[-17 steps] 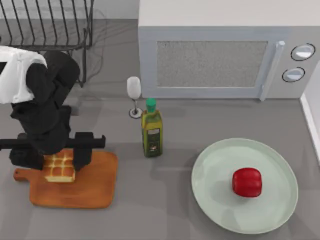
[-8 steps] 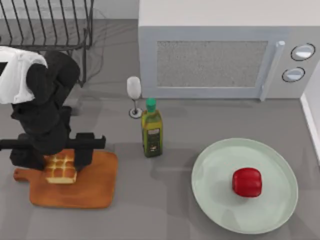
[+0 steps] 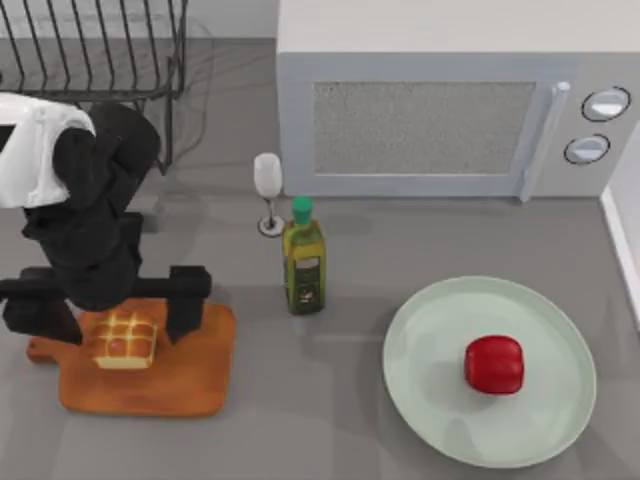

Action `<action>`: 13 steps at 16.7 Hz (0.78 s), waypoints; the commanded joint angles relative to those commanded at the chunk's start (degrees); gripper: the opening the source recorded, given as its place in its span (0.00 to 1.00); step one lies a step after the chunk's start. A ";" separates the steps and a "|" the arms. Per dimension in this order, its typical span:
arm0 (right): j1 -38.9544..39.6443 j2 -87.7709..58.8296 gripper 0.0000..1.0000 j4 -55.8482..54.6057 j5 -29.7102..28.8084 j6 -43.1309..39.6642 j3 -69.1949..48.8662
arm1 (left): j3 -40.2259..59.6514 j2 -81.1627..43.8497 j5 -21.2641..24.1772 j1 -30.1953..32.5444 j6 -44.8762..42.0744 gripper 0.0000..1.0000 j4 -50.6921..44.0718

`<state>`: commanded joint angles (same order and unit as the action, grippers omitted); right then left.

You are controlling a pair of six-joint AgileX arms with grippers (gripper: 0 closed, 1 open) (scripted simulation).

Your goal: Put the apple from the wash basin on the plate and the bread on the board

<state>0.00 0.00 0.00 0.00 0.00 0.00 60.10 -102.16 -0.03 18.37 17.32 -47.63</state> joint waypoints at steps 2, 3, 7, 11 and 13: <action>0.00 0.00 1.00 0.00 0.00 0.00 0.00 | 0.00 0.00 0.00 0.00 0.00 1.00 0.00; 0.00 0.00 1.00 0.00 0.00 0.00 0.00 | 0.00 0.00 0.00 0.00 0.00 1.00 0.00; 0.00 0.00 1.00 0.00 0.00 0.00 0.00 | -0.61 1.69 0.00 -0.33 -0.30 1.00 0.81; 0.00 0.00 1.00 0.00 0.00 0.00 0.00 | -5.76 11.04 0.01 -1.92 -1.89 1.00 5.13; 0.00 0.00 1.00 0.00 0.00 0.00 0.00 | -9.78 17.85 0.03 -3.09 -3.09 1.00 8.32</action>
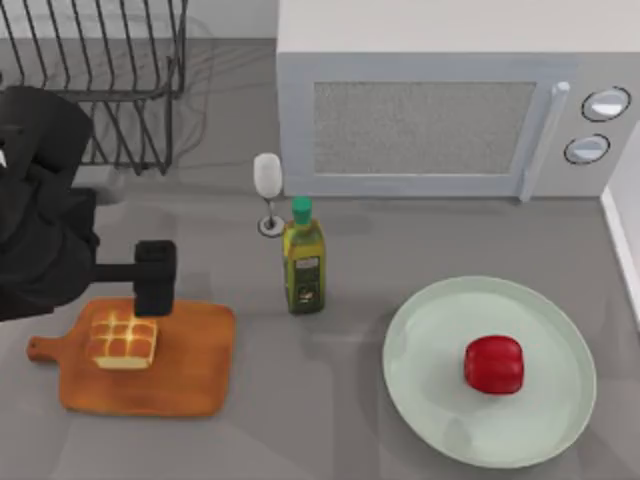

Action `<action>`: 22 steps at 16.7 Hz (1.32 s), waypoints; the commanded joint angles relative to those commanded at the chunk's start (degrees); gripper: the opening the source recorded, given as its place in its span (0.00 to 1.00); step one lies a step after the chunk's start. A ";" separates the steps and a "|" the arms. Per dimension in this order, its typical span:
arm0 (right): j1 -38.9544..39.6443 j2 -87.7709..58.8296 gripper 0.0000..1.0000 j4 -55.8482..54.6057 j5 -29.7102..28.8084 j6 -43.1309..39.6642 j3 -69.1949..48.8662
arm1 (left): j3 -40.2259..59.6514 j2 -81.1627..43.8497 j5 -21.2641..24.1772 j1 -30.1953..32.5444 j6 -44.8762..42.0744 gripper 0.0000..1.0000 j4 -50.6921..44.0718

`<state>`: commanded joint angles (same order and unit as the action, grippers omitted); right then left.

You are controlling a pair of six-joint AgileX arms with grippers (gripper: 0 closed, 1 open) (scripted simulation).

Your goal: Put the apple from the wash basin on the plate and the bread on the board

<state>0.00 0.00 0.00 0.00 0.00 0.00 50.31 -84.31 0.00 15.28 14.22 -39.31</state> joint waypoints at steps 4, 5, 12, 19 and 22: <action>0.00 0.00 1.00 0.00 0.00 0.00 0.00 | -10.32 17.20 0.04 -3.03 -3.02 1.00 8.06; 0.00 0.00 1.00 0.00 0.00 0.00 0.00 | -13.28 21.91 0.05 -3.91 -3.85 1.00 10.33; 0.00 0.00 1.00 0.00 0.00 0.00 0.00 | -34.85 59.22 0.06 -10.48 -9.79 1.00 26.93; 0.00 0.00 1.00 0.00 0.00 0.00 0.00 | -49.29 82.90 0.01 -14.96 -13.92 1.00 38.46; 0.00 0.00 1.00 0.00 0.00 0.00 0.00 | -50.32 84.31 0.00 -15.28 -14.22 1.00 39.31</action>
